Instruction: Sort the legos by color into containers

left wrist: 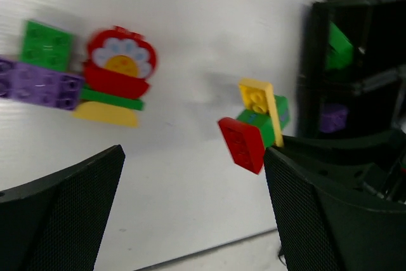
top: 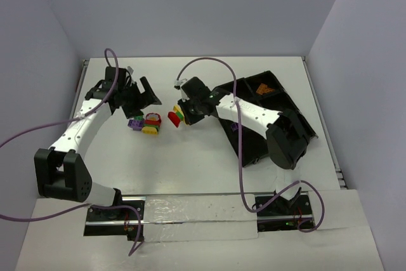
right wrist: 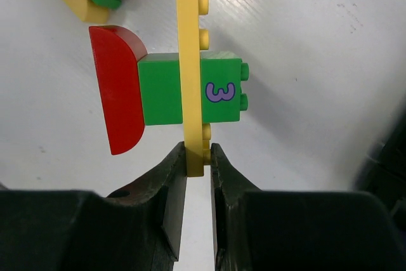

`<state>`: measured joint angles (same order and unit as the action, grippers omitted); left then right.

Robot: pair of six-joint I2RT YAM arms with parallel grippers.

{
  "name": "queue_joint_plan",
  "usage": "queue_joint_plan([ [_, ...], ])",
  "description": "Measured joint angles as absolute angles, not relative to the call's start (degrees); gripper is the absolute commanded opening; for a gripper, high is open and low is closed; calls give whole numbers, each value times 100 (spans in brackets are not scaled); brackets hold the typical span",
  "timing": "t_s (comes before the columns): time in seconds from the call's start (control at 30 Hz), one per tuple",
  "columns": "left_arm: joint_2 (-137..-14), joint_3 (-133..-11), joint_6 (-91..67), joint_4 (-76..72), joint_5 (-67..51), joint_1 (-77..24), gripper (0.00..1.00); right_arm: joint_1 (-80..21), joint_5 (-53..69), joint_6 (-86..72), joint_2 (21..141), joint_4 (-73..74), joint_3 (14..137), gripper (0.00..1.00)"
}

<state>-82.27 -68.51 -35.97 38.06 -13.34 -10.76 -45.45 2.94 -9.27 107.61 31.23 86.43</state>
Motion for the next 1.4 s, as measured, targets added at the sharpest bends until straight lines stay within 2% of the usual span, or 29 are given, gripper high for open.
queue_joint_plan([
  [0.17,-8104,-5984,-4099,2591,-2773,-1084,99,-4496,569,-1436,10663,3035,8596,0],
  [0.4,-8066,-5382,-4459,1864,-3588,-1092,98,-4469,916,-1883,10652,2864,8423,0],
  [1.07,-8500,-5183,-4598,1293,-3883,-1153,87,-4462,1031,-2080,10567,2613,8325,0],
  [1.4,-8686,-5188,-4650,1251,-3889,-1200,69,-4462,1035,-2075,10492,2611,8318,0],
])
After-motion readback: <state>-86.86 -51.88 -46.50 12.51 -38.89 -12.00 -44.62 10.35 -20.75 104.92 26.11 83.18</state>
